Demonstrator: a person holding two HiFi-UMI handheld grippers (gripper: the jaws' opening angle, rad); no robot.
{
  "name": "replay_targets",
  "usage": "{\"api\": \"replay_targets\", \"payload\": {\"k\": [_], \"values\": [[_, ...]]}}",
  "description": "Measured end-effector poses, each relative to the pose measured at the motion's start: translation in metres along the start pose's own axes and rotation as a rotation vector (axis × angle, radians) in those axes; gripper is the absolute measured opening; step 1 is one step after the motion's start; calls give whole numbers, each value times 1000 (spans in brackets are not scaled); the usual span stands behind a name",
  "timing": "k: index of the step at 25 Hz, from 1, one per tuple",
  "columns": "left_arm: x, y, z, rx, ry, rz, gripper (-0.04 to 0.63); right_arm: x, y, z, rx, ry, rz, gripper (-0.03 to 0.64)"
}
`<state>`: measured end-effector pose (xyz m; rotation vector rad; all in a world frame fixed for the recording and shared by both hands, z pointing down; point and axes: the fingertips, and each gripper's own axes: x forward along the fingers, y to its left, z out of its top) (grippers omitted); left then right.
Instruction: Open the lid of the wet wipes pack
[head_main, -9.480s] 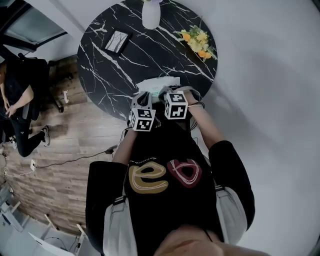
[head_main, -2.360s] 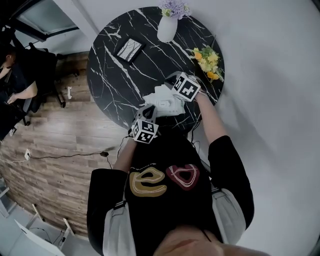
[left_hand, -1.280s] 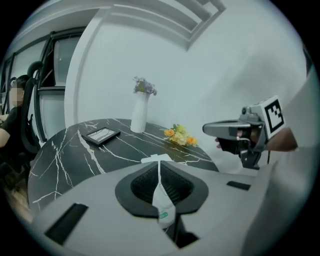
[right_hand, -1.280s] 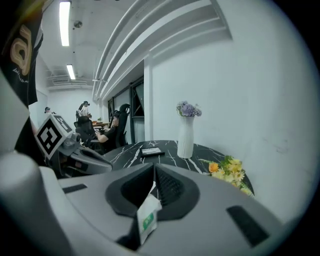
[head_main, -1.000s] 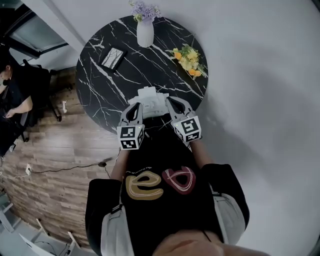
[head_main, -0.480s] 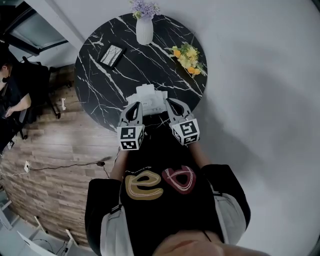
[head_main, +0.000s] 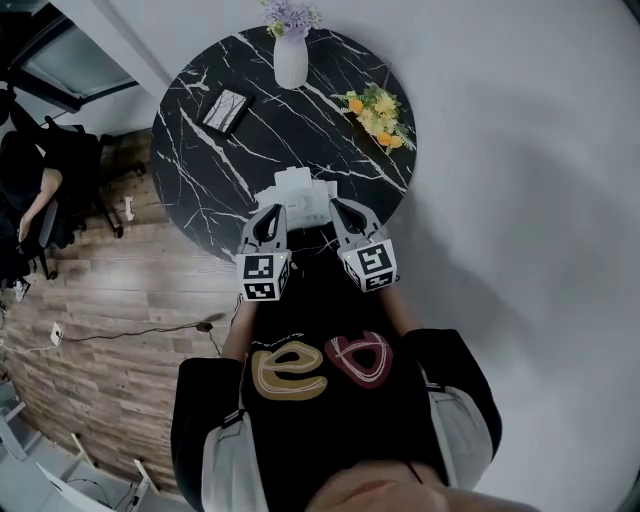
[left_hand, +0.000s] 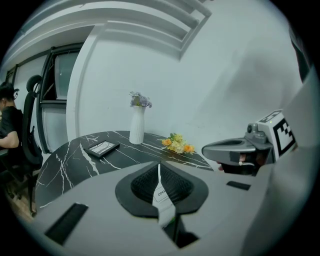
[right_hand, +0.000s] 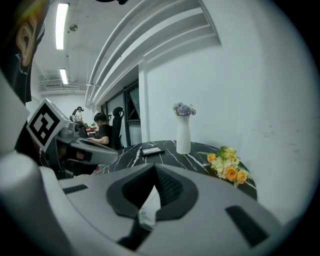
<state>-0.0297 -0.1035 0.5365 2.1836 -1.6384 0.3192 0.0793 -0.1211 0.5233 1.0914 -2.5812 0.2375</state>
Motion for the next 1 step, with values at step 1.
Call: {"api": "replay_targets", "payload": {"k": [1], "values": [[0,0,0,1,0,-1,23,0,1,0,0,1,-1,9]]}}
